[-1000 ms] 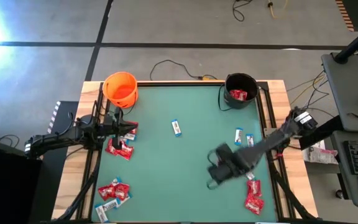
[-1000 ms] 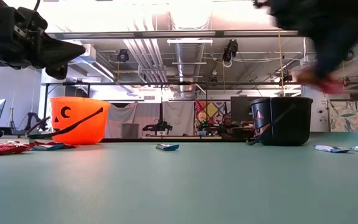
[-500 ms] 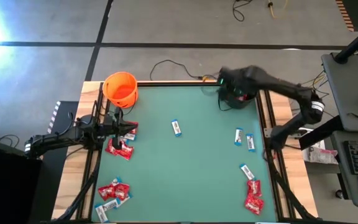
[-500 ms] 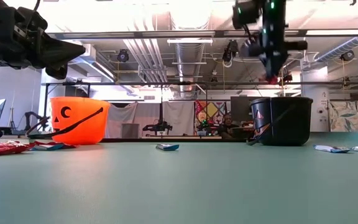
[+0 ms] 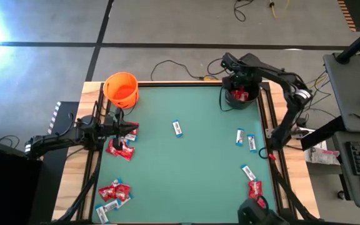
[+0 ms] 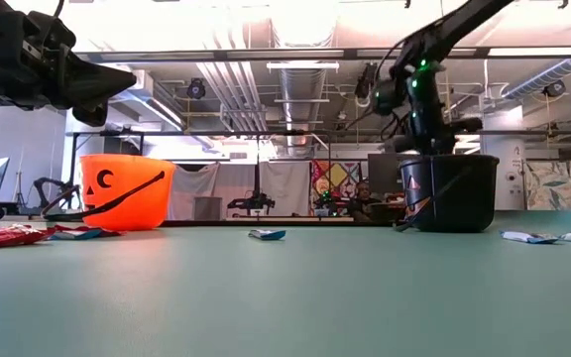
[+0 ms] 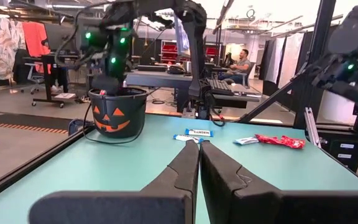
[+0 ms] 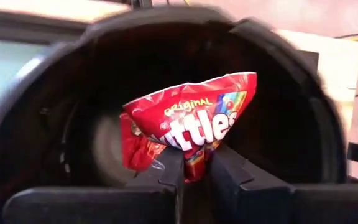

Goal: Sort candy by brand, put in halloween buckets
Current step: Put the red candy into the black bucket

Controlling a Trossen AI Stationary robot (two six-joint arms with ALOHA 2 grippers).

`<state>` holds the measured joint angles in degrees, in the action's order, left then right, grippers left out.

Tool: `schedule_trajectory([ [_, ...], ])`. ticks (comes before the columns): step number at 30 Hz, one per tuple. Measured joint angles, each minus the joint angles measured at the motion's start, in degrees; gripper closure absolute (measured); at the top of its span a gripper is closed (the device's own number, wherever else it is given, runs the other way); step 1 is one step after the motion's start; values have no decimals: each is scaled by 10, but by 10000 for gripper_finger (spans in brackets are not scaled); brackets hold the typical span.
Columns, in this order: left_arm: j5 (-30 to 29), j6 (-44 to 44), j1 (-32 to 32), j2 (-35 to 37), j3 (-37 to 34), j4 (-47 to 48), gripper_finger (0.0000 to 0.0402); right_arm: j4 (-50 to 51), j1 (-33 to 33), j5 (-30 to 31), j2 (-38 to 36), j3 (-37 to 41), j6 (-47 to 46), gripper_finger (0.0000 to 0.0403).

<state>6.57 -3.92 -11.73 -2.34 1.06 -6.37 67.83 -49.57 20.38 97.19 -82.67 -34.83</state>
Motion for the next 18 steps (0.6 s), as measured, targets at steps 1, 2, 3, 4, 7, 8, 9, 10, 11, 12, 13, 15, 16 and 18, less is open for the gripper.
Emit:
schedule_trajectory([
  [1, 0, 0, 0, 0, 0, 0, 402, 0, -1, 0, 8, 0, 0, 350],
  [2, 0, 0, 0, 0, 0, 0, 402, 0, -2, 0, 13, 0, -2, 339],
  [3, 0, 0, 0, 0, 0, 0, 402, 0, -3, 0, 15, 0, -6, 327],
  [4, 0, 0, 0, 0, 0, 0, 402, 0, -4, 0, 15, 0, -11, 313],
  [7, 0, 0, 0, 0, 0, 0, 402, 4, -7, 1, 0, -1, -18, 267],
  [8, 0, 0, 0, 0, 0, 0, 402, 8, -7, 1, -9, -1, -19, 252],
  [9, 0, 0, 0, 0, 0, 0, 402, 12, -7, 2, -22, -2, -19, 237],
  [10, 0, 0, 0, 0, 0, 0, 402, 13, -5, 2, -37, -4, -19, 224],
  [11, 0, 0, 0, 0, 0, 0, 402, 13, 1, 2, -54, -6, -19, 212],
  [12, 0, 0, 0, 0, 0, 0, 402, 15, 10, 2, -73, -8, -19, 201],
  [13, 0, 0, 0, 0, 0, 0, 402, 19, 25, 4, -95, -8, -18, 192],
  [15, 0, 0, 0, 0, 0, 0, 402, 18, 71, 5, -140, -5, -14, 178],
  [16, 0, 0, 0, 0, 0, 0, 402, 20, 105, 5, -163, -2, -16, 171],
  [18, 0, 0, 0, 0, 0, 0, 402, 19, 192, 4, -207, 5, -34, 162],
])
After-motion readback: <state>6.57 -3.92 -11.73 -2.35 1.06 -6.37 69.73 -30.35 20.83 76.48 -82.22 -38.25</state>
